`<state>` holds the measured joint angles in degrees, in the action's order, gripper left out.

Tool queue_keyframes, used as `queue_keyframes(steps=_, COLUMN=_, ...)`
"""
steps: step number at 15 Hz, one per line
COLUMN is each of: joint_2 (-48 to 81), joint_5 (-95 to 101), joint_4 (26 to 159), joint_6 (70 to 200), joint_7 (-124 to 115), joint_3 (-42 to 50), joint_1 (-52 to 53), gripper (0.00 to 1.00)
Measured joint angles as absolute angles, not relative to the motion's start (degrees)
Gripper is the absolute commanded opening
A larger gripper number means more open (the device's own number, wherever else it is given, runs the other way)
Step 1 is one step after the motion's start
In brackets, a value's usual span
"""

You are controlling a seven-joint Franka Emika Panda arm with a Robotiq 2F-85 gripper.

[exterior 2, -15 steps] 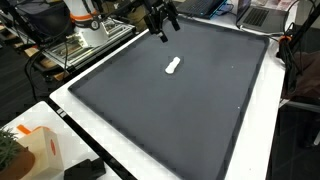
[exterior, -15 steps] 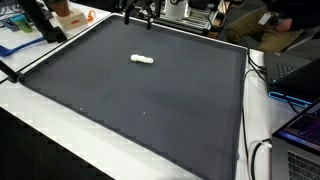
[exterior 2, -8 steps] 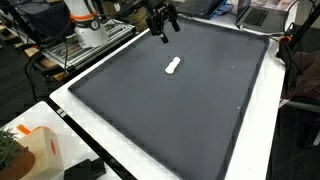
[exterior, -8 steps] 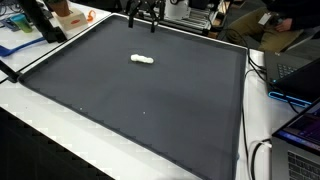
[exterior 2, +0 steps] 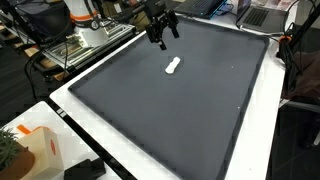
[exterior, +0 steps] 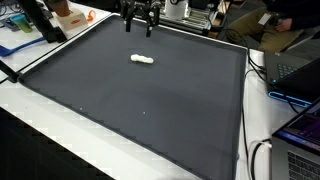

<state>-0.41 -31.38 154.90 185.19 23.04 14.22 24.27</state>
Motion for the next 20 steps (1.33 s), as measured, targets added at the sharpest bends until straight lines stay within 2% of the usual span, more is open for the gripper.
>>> queue_keyframes(steps=15, joint_2=6.3, joint_5=-33.1, joint_4=146.9, joint_6=179.9, joint_7=21.3, joint_3=14.2, joint_1=23.1, gripper=1.0)
queue_keyframes(steps=17, joint_2=6.6, joint_5=-25.5, joint_4=147.0, joint_6=180.0, joint_7=15.7, joint_3=11.8, joint_1=19.2, gripper=1.0)
queue_keyframes(steps=20, joint_2=7.7, joint_5=-18.3, joint_4=146.8, joint_6=179.8, joint_7=11.4, joint_3=17.0, joint_1=20.8, gripper=1.0)
